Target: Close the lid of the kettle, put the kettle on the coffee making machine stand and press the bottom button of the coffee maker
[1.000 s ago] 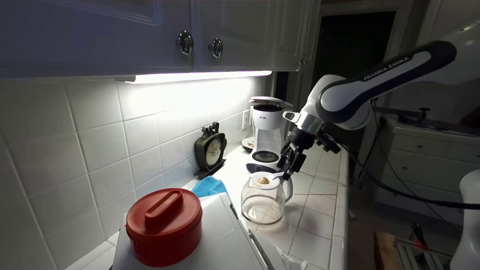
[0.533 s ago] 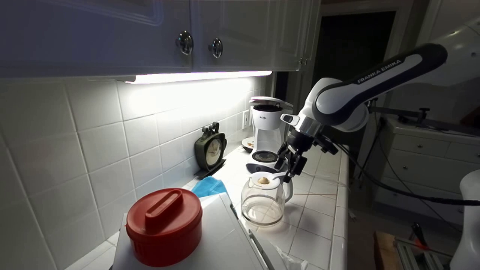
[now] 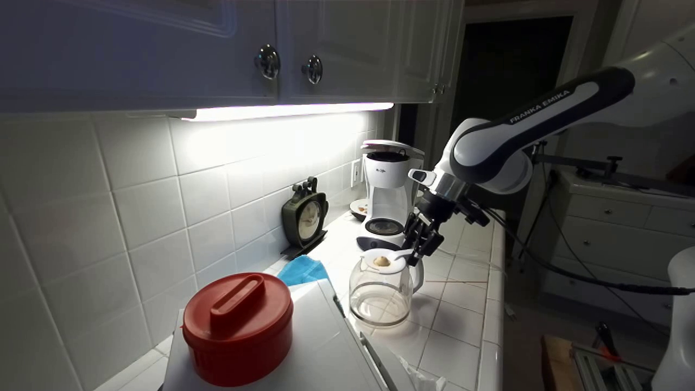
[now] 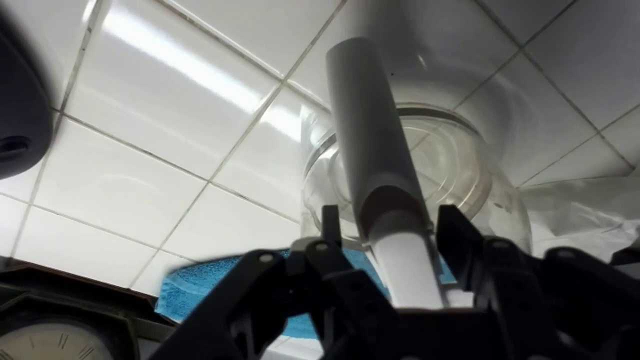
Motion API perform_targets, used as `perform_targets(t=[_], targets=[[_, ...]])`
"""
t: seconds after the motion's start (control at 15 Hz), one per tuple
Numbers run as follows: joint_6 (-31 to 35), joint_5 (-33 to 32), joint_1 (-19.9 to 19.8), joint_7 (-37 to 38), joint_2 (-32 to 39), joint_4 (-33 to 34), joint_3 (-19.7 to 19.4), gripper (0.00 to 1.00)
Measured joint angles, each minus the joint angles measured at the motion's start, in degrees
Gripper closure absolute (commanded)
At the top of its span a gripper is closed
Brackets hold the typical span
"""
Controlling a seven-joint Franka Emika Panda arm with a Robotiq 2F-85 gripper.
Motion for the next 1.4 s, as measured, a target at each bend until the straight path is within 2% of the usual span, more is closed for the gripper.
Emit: perform_targets(t=[0.2, 0.47, 1.0, 1.07, 1.33, 1.4], targets=[[0.0, 2.5, -0.6, -1.8, 0.0, -0.2, 0.0, 0.90], [-0.6, 5.4, -1.3, -5.9, 0.0, -0.3, -0.5, 0.89], [-6.0, 4.6, -3.7, -11.9, 0.0, 0.9, -0.4, 0.89], [-6.8, 4.1, -4.0, -12.5, 0.0, 1.1, -0.3, 0.67], [-7.2, 2.8, -4.5, -12.7, 0.0, 1.5, 0.1, 0.67], [-7.2, 2.8, -4.5, -12.7, 0.0, 1.5, 0.1, 0.89]])
